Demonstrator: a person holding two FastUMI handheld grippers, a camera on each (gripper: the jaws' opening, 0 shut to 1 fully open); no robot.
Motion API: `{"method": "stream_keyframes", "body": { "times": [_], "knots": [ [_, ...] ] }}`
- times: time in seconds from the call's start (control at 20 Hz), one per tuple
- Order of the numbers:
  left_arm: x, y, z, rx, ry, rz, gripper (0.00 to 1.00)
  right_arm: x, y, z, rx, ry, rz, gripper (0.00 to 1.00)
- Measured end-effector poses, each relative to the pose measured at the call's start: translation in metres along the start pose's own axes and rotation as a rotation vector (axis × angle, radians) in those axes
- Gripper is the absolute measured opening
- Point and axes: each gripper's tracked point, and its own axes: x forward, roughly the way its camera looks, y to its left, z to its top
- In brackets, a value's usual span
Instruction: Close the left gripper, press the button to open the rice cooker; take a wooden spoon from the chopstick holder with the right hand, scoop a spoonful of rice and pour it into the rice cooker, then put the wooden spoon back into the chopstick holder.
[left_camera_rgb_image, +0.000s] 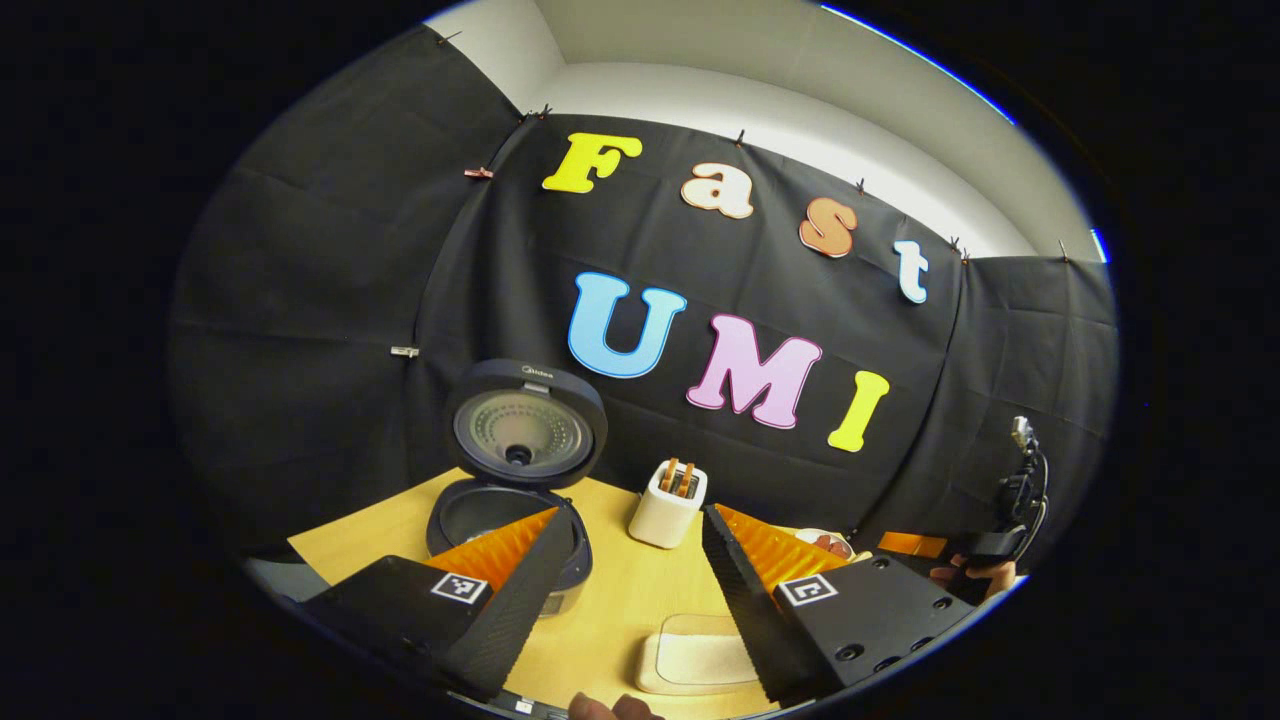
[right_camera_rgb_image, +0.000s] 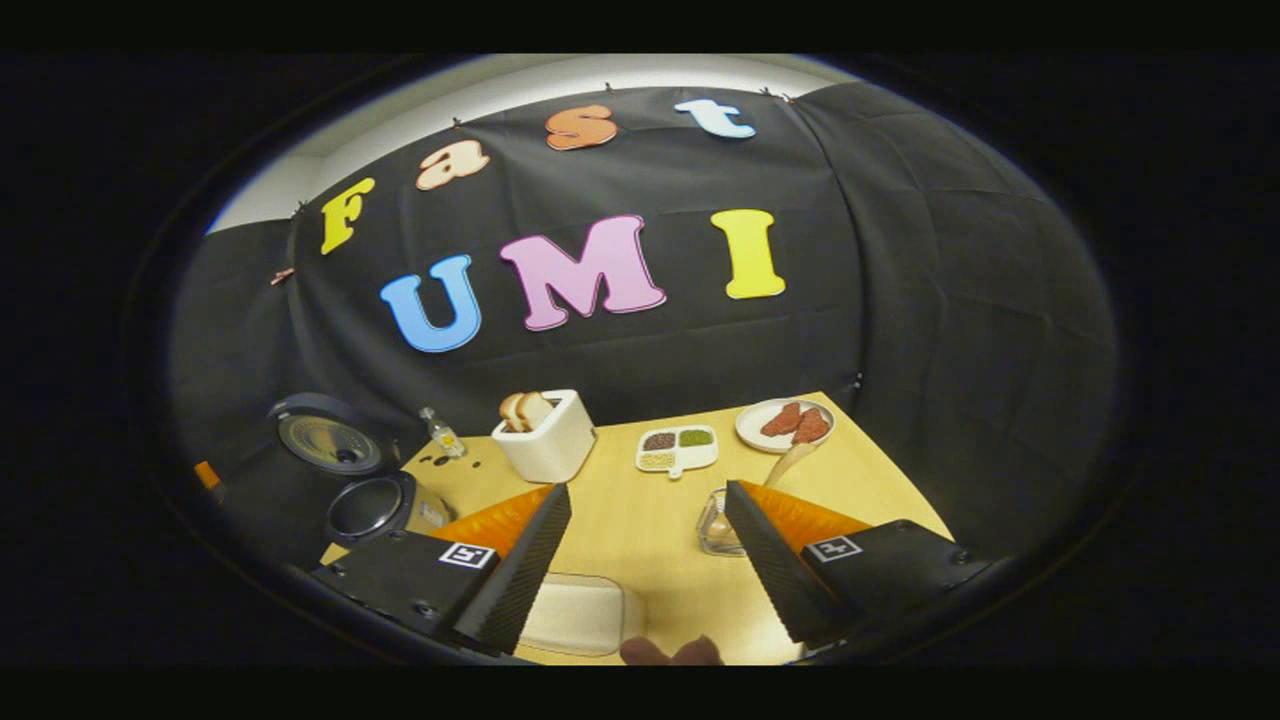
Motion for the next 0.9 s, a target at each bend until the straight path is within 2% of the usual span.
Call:
{"method": "stream_keyframes", "body": {
  "times": [0.2, 0.35, 0.55, 0.7, 0.8, 0.9],
  "knots": [
    [0.042, 0.032, 0.037, 0.034, -0.051, -0.031, 0.9, -0.022, 0.047, 0.001, 0.013, -0.025, 0.013, 0.96],
    [0.083, 0.056, 0.058, 0.062, -0.077, -0.025, 0.9, -0.037, 0.073, -0.02, -0.019, 0.002, 0.018, 0.97],
    [0.147, 0.08, 0.102, 0.163, -0.154, 0.058, 0.9, -0.054, 0.103, -0.049, -0.05, 0.057, 0.04, 0.96],
    [0.198, 0.095, 0.112, 0.262, -0.139, 0.131, 0.9, -0.061, 0.118, -0.065, -0.049, 0.09, 0.055, 0.96],
    [0.224, 0.102, 0.119, 0.275, -0.122, 0.149, 0.89, -0.064, 0.126, -0.071, -0.063, 0.103, 0.068, 0.97],
    [0.244, 0.105, 0.122, 0.246, -0.091, 0.151, 0.89, -0.065, 0.132, -0.074, -0.077, 0.109, 0.079, 0.97]
  ]
}}
